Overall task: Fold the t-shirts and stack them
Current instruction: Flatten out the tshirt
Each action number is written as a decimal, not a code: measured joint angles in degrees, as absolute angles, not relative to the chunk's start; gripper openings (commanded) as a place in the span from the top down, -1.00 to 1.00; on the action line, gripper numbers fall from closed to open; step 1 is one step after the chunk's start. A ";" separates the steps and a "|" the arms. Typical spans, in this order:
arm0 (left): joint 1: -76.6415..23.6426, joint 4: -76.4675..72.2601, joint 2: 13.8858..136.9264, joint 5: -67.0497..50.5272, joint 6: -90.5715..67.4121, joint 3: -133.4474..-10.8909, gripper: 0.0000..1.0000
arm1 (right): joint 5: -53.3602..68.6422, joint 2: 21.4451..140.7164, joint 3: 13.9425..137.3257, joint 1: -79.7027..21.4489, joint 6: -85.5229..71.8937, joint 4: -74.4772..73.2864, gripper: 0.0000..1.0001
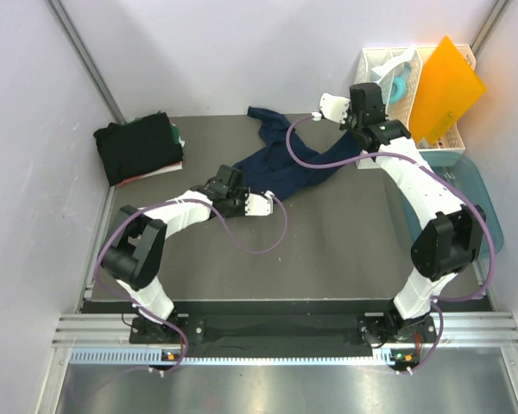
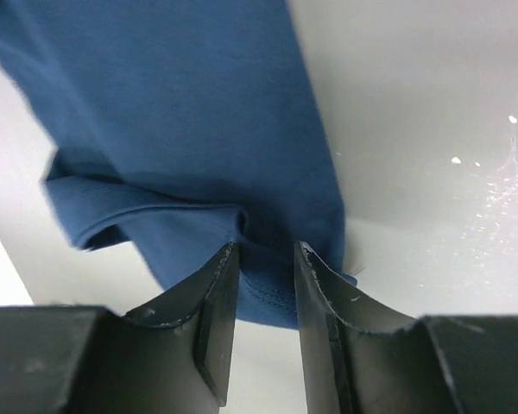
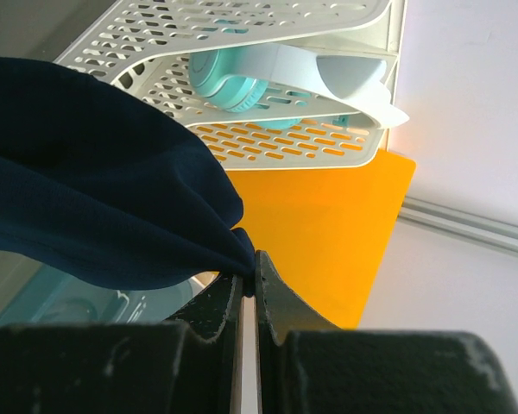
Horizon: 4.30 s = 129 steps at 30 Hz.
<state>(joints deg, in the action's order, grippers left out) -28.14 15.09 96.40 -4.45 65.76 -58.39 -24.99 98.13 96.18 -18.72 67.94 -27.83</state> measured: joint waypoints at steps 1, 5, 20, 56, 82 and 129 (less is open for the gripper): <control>-28.14 15.38 97.03 -4.19 65.98 -58.52 0.34 | -24.99 98.15 96.23 -18.74 67.90 -27.86 1.00; -28.12 17.02 98.85 -3.22 66.24 -59.31 1.00 | -24.99 98.17 96.55 -18.85 67.88 -27.81 1.00; -28.05 19.68 98.98 -1.80 63.00 -78.54 1.00 | -25.23 98.35 96.55 -19.00 67.70 -27.81 1.00; -20.12 -1.45 108.07 18.35 66.30 -78.26 -0.77 | -25.21 98.45 96.42 -19.51 64.69 -27.90 0.99; -15.94 19.77 104.68 -11.66 97.60 -70.11 -0.60 | -25.41 98.45 96.40 -20.60 64.64 -27.97 0.99; -15.57 24.95 96.99 -15.64 77.52 -87.66 1.00 | -25.39 100.05 98.15 -20.62 65.04 -28.40 1.00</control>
<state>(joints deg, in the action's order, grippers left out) -15.57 24.95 96.99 -15.64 77.52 -87.66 -25.39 100.05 98.15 -20.62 65.04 -28.40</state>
